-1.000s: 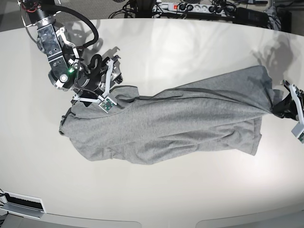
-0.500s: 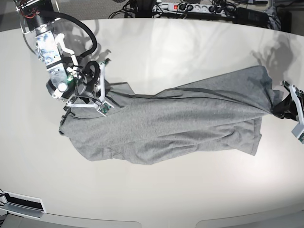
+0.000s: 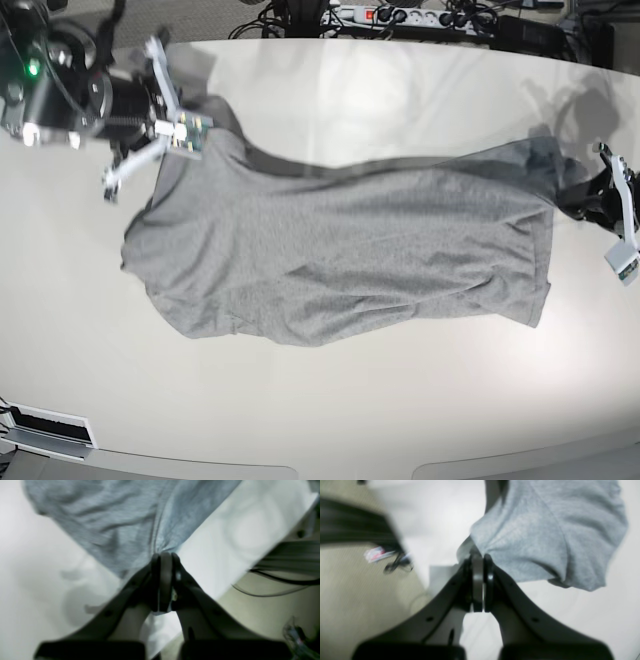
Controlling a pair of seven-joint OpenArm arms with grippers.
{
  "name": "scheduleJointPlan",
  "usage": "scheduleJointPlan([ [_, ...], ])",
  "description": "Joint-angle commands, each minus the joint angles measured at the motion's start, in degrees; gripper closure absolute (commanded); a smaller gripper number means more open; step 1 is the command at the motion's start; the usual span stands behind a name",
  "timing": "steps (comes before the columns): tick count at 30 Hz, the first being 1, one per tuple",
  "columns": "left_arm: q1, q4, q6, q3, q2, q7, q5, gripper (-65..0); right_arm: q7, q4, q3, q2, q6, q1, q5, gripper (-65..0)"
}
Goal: Layout the t-shirt on the table in an organized manner, then fold the t-shirt properly
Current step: 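Pull the held edge with the right gripper to smooth the shirt, release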
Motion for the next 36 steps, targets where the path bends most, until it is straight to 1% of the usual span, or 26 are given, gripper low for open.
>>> scheduleJointPlan([
  [1,-0.8,0.6,-0.4,-0.8,-1.8,0.5,-2.5,0.0,-0.9,2.1,0.4,1.5,-0.1,-0.9,0.0,0.0],
  [3,-0.8,0.6,-0.4,-0.8,-2.3,2.7,-5.2,0.0,-3.9,4.1,0.4,3.1,-0.1,-3.2,0.0,0.0],
  [5,-0.8,0.6,-0.4,-0.8,-3.0,4.5,-8.3,0.0,-4.2,4.2,0.4,5.2,0.2,-6.1,0.0,0.0],
  [6,-0.8,0.6,-0.4,-0.8,-3.4,5.5,-10.1,0.0,-4.7,4.2,0.4,6.1,0.9,-7.6,0.1,0.0],
  [8,-0.7,0.7,-0.4,-0.8,-4.5,7.8,-13.9,0.0,-6.4,4.2,0.4,7.3,2.0,-10.4,0.0,0.0],
  [10,-0.7,0.7,-0.4,-0.8,-5.5,11.0,-17.8,0.0,-7.9,4.2,0.4,8.2,2.0,-13.0,0.0,0.0],
  [11,-0.7,0.7,-0.4,-0.8,-6.0,12.8,-18.7,0.0,-8.2,4.2,0.4,8.6,2.0,-14.4,0.1,0.0],
  [13,-0.5,0.9,-0.4,-0.7,-7.0,15.5,-18.7,0.0,-8.7,4.2,0.4,9.4,2.0,-17.0,0.1,0.0],
  [15,0.3,1.4,-0.4,-0.7,-7.9,15.5,-18.7,0.0,-9.7,4.2,0.4,10.2,2.0,-19.0,1.4,0.0],
  [17,1.8,1.8,-0.4,-0.7,-8.6,15.5,-18.7,0.0,-10.5,4.2,0.4,10.8,2.2,-20.5,4.8,0.0],
  [21,6.6,2.2,-0.4,-0.7,-8.6,15.5,-18.7,0.0,-12.3,4.2,0.4,10.7,4.9,-22.0,11.8,0.0],
  [25,10.4,2.2,-0.4,-0.7,-8.6,15.5,-18.7,0.0,-12.2,4.2,0.4,10.7,5.0,-22.0,11.8,0.0],
  [29,10.9,2.2,-0.4,-0.7,-8.9,15.5,-18.7,0.0,-11.6,4.2,0.4,10.7,5.6,-22.0,11.8,0.0],
  [30,10.9,2.2,-0.4,-0.7,-9.1,15.5,-18.7,-2.7,-11.3,4.2,0.4,10.7,5.6,-22.0,11.8,-1.8],
  [32,10.9,2.2,-0.4,-0.7,-9.6,15.5,-18.7,-20.3,-10.7,4.2,0.4,10.7,5.0,-21.9,11.8,-18.7],
  [33,10.8,2.2,-0.4,-0.7,-9.8,15.5,-18.7,-28.8,-10.5,4.2,0.4,10.7,4.8,-21.8,11.7,-26.0],
  [34,10.5,2.2,-0.4,-0.8,-9.8,15.5,-18.7,-35.3,-10.3,4.2,0.4,10.7,4.8,-21.6,11.4,-30.9],
  [35,9.8,2.2,-0.4,-0.8,-9.7,15.5,-18.7,-38.6,-9.9,4.2,0.4,10.7,4.7,-21.2,10.8,-32.6],
  [36,8.8,2.2,-0.4,-0.8,-9.7,15.5,-18.7,-39.1,-9.2,4.2,0.4,10.7,4.7,-20.6,9.7,-32.6],
])
